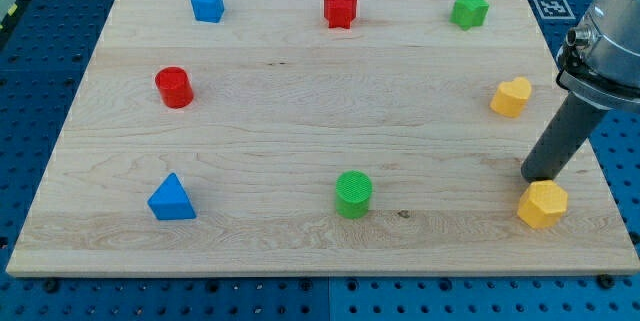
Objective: Place your arm diagonally top left to the hexagon
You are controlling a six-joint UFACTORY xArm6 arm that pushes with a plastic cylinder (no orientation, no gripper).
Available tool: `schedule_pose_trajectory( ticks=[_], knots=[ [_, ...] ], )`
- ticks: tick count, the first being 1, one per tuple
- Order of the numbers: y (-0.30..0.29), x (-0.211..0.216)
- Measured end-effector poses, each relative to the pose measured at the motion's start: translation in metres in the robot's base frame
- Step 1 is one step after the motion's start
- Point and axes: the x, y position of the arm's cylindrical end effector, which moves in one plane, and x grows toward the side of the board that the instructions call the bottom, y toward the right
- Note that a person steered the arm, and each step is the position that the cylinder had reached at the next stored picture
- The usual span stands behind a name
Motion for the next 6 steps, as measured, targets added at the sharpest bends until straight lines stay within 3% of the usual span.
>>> schedule_pose_trajectory(
  ticks=[2, 4, 6],
  knots=[
    [-0.012, -0.008],
    [-0.069, -0.049],
    [-0.071, -0.047]
  ],
)
